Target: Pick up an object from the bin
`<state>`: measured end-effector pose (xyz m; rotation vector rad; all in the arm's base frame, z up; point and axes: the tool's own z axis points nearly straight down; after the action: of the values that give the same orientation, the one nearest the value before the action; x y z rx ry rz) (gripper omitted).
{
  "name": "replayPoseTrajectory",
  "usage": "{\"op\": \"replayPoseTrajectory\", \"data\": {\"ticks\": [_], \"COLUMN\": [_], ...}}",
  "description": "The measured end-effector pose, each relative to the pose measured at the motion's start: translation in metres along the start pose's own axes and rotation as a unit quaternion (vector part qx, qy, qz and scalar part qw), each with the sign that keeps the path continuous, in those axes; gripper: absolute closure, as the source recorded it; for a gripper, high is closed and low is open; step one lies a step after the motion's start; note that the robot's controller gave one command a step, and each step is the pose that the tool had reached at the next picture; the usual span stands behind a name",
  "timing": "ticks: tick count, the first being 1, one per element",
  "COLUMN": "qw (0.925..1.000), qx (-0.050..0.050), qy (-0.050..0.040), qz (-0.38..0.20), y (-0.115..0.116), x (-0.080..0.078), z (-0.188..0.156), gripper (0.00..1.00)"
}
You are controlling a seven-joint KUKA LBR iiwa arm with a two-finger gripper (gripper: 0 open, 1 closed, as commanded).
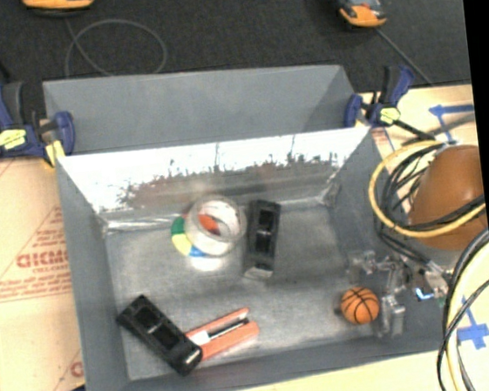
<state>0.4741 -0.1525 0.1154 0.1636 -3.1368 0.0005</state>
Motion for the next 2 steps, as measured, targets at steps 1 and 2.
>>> {"op": "replayPoseTrajectory", "data": {"ticks": [1,2], "qw": [0.9978,0.9991], "qx": [0.0,0.0], "qy": [-0.0012,-0.0022], "qz": [0.067,0.042], "y": [-0.007,-0.009], "x": [0.002,-0.005], "z": [0.007,0.046], "gripper": [0.0,0.0]}}
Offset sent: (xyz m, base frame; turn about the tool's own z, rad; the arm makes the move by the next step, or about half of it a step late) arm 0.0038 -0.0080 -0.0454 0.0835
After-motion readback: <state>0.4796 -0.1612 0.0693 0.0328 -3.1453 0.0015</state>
